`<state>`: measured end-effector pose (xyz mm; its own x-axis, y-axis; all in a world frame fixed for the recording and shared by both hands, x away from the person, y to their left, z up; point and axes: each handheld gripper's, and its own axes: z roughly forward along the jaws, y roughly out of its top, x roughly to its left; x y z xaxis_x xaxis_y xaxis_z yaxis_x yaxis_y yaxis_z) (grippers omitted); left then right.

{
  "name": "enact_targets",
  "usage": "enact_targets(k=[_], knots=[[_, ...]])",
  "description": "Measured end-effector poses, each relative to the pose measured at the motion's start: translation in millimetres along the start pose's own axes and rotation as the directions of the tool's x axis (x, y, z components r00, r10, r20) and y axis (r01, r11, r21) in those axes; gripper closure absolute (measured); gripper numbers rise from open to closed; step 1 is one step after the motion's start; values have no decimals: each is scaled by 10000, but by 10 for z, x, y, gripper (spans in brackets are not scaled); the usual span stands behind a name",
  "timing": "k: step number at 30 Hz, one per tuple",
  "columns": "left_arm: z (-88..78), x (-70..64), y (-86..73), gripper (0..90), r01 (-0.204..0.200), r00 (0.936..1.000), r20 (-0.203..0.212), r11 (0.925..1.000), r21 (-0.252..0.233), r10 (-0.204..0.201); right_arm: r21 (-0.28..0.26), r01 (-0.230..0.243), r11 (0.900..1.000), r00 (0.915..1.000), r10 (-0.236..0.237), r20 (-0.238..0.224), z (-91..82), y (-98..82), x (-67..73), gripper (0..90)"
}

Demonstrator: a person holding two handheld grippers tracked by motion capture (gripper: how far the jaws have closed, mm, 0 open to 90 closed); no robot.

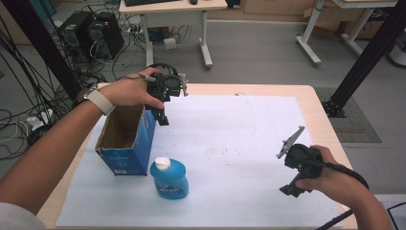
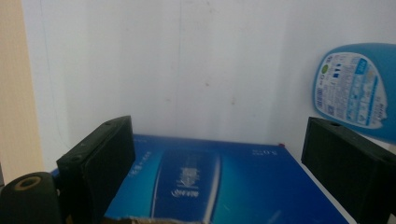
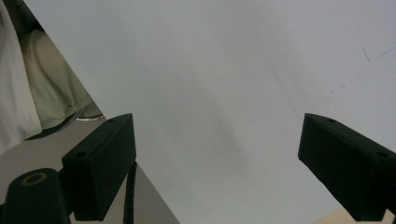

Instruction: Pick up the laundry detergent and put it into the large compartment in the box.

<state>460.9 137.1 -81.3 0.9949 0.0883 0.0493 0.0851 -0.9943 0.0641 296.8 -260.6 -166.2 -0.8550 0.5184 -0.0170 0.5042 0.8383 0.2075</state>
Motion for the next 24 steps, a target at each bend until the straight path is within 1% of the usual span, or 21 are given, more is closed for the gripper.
enact_targets(k=[4,6,8,10,11,13,14,15,16,17,18,20,21,22,23,24], knots=[[-117,-51,-59,85,315,9995,-87,9995,55,-315,-90,32,10000,10000,-32,27,-12,-18,44,111],[-172,-82,-106,85,440,9989,-154,9990,-52,-441,-138,98,9999,9999,-97,48,-16,-27,55,111],[-233,-114,-147,85,575,9982,-168,9982,-150,-577,-163,57,9999,10000,-57,25,-19,-34,55,111],[-314,-180,-170,89,684,9975,-193,9976,-59,-685,-158,73,9998,9999,-72,71,-27,-45,55,111],[-314,-180,-170,91,684,9975,-193,9976,-59,-685,-158,73,9998,9999,-72,71,-27,-45,55,111],[-385,-245,-193,95,642,9974,-306,9979,-95,-645,-205,59,9998,10000,-58,62,-26,-55,55,111],[-428,-281,-212,96,624,9974,-345,9979,-199,-630,-218,57,9997,10000,-56,65,-20,-58,56,111],[-515,-357,-287,96,648,9973,-313,9959,-625,-669,-217,81,9997,9999,-79,65,-17,-58,58,111],[-515,-357,-287,96,648,9973,-313,9959,-625,-669,-217,81,9997,9999,-79,65,-17,-58,58,111],[-553,-386,-313,96,578,9979,-236,9955,-752,-597,-213,74,9997,10000,-73,45,-15,-59,62,111],[-585,-411,-329,95,522,9984,-157,9955,-790,-536,-246,78,9997,10000,-77,33,-13,-77,69,111],[-619,-505,-330,95,526,9985,-126,9961,-708,-536,-243,83,9997,10000,-82,44,-9,-89,65,111],[-640,-594,-313,95,537,9982,-231,9969,-576,-551,-169,52,9998,10000,-51,57,-6,-90,63,111],[-640,-594,-313,95,537,9982,-231,9969,-576,-551,-183,38,9998,10000,-37,57,-9,-94,63,111],[-659,-657,-306,95,393,9986,-326,9977,-556,-412,-183,38,9998,10000,-37,57,-9,-94,63,111],[-685,-742,-311,95,533,9979,-341,9960,-718,-558,-262,49,9996,10000,-47,57,-15,-105,60,111]])
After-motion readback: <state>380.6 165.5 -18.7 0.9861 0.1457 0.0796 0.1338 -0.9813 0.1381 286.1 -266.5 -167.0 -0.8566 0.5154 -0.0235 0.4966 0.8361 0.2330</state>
